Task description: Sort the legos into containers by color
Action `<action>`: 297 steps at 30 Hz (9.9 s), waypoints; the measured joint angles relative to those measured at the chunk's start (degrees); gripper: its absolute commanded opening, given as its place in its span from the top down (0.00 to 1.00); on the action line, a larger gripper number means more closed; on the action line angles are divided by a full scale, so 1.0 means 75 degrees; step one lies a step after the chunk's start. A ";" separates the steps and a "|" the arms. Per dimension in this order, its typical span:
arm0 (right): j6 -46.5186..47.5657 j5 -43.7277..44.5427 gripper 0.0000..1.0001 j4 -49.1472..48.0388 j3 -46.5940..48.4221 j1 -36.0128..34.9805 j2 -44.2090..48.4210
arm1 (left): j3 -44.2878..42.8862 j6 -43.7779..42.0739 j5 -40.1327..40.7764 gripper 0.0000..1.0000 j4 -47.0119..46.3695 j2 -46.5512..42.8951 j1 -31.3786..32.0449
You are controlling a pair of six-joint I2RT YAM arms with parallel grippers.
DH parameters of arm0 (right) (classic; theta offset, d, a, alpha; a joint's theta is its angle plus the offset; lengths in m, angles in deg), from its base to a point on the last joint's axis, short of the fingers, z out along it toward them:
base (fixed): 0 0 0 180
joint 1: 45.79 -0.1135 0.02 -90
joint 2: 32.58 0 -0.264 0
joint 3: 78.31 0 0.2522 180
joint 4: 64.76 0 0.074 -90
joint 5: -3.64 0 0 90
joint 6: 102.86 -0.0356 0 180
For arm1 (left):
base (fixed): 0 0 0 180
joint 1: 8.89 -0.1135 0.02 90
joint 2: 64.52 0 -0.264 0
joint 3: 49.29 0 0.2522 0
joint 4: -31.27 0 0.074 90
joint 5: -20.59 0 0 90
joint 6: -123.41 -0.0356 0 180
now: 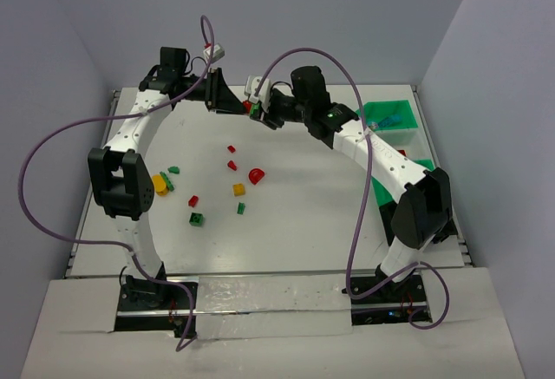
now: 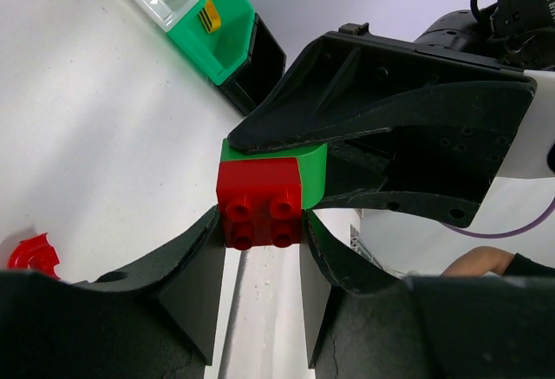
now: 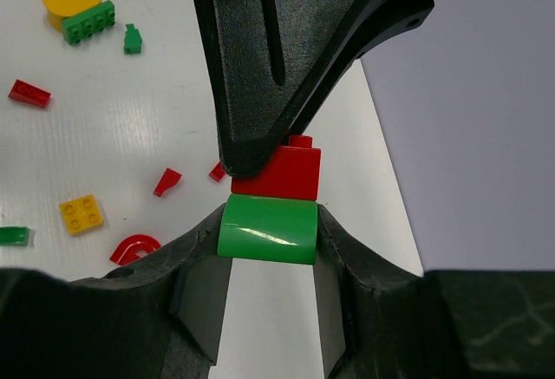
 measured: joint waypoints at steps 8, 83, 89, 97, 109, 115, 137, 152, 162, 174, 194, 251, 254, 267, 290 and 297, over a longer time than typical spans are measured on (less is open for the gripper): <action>0.0122 0.0027 0.93 0.0007 -0.0020 0.0000 0.0000 | 0.0012 0.0037 0.0091 1.00 -0.0046 -0.0007 -0.0031; -0.0363 0.4750 0.31 0.7627 -0.4404 0.6921 0.3364 | 0.0219 -0.2867 0.4309 1.00 -0.0213 -0.0073 0.0216; -0.0503 0.4491 0.00 0.7824 -0.3729 0.6936 0.2861 | 0.0267 -0.2872 0.4203 1.00 -0.0244 -0.0090 0.0184; -0.1243 0.2808 0.00 0.7653 0.0090 0.5704 0.2053 | 0.0755 -0.2584 0.2847 1.00 -0.0700 -0.0291 -0.0088; -0.1440 0.0293 0.05 0.3243 0.0859 0.2071 0.0516 | -0.0016 -0.2715 0.0908 1.00 -0.0225 -0.0306 -0.0102; -0.3235 -0.0551 0.07 0.3596 0.4442 0.1830 -0.1994 | 0.1502 -0.3975 0.2390 1.00 -0.0557 -0.1489 0.0010; -0.6506 -0.3131 0.11 0.3593 0.4465 0.1246 -0.2683 | 0.3045 -0.5238 0.4784 1.00 -0.2765 -0.2643 0.1242; -0.7339 -0.3515 0.21 0.3138 0.4240 0.1644 -0.2801 | 0.3266 -0.5350 0.5093 1.00 -0.3157 -0.2810 0.1373; -0.7715 -0.3747 0.20 0.2749 0.4077 0.1917 -0.2801 | 0.3404 -0.5397 0.5064 1.00 -0.3153 -0.2990 0.1455; -0.7341 -0.3363 0.48 0.3009 0.4077 0.1537 -0.2801 | 0.3401 -0.5463 0.5066 1.00 -0.3153 -0.2987 0.1639; -0.6104 -0.2080 1.00 0.3852 0.2664 0.2936 -0.2120 | 0.3398 -0.5086 0.6533 0.01 -0.3200 -0.2923 0.1772; -0.2919 0.1714 0.05 0.4150 0.1357 0.0446 -0.2282 | 0.2171 -0.2568 0.7772 0.01 -0.0954 -0.1864 -0.0442; -0.2982 0.1832 0.00 0.4128 0.1553 0.0120 -0.2794 | 0.2316 -0.2559 0.7774 0.01 -0.0963 -0.1929 -0.0469; -0.3018 0.2088 0.00 0.4643 0.2732 -0.0644 -0.3837 | 0.2662 -0.2445 0.7623 0.01 -0.0914 -0.2130 -0.0715; -0.3360 0.2883 0.10 0.4586 0.2734 -0.1023 -0.4689 | 0.2661 -0.2382 0.7489 0.01 -0.0915 -0.2130 -0.0766; -0.3468 0.3116 0.23 0.4297 0.2690 -0.1031 -0.4692 | 0.2664 -0.2383 0.7489 0.01 -0.0914 -0.2130 -0.0766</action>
